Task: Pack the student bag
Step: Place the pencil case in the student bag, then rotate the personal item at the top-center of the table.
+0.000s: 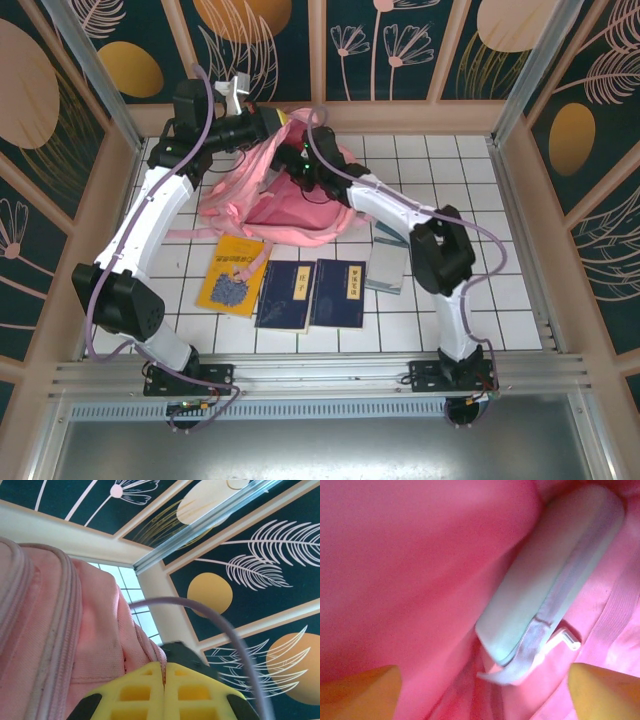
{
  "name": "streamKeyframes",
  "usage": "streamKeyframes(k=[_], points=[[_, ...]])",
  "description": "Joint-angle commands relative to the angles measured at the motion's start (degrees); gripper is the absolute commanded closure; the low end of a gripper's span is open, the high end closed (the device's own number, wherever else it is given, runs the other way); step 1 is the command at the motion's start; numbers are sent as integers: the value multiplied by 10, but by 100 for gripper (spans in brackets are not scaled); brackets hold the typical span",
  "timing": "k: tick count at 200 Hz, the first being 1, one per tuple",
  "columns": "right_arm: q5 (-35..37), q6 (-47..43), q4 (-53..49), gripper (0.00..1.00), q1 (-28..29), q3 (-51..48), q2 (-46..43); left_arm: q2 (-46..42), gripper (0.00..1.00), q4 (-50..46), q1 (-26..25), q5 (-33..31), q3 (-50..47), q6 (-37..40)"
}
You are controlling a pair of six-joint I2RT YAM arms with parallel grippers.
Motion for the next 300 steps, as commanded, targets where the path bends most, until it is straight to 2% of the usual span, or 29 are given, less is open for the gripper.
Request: streamKeyframes(k=[1, 21, 61, 85, 100, 107, 124, 142, 177, 198, 233, 266, 300], points=[[12, -120, 39, 25, 5, -67, -115, -30, 100, 36, 6, -4, 26, 22], [27, -159, 68, 32, 4, -143, -199, -37, 100, 22, 13, -21, 22, 32], [84, -213, 29, 30, -17, -213, -328, -49, 100, 12, 29, -63, 11, 34], [91, -221, -3, 27, -63, -273, -392, -42, 100, 9, 42, -68, 19, 30], [99, -218, -34, 20, -104, -302, -411, -32, 100, 13, 45, -72, 25, 26], [120, -212, -64, 20, -123, -302, -408, -29, 100, 20, 45, -73, 24, 21], [121, -230, -78, 22, -170, -324, -402, -25, 100, 45, 45, -76, 15, 9], [102, -255, -108, 25, -213, -304, -347, -21, 100, 59, 46, -75, 8, 3], [26, -272, -146, 26, -274, -195, -178, -17, 100, 79, 45, -59, -3, -3], [-16, -275, -145, 26, -292, -123, -80, -19, 100, 63, 47, -65, 6, 13], [-63, -305, -207, 26, -298, 29, 71, -30, 100, 54, 55, -66, 5, 19], [-137, -300, -240, 26, -297, 102, 145, -32, 100, 55, 57, -63, 5, 22], [-164, -283, -199, 26, -291, 33, 121, -30, 100, 60, 57, -54, 9, 17]])
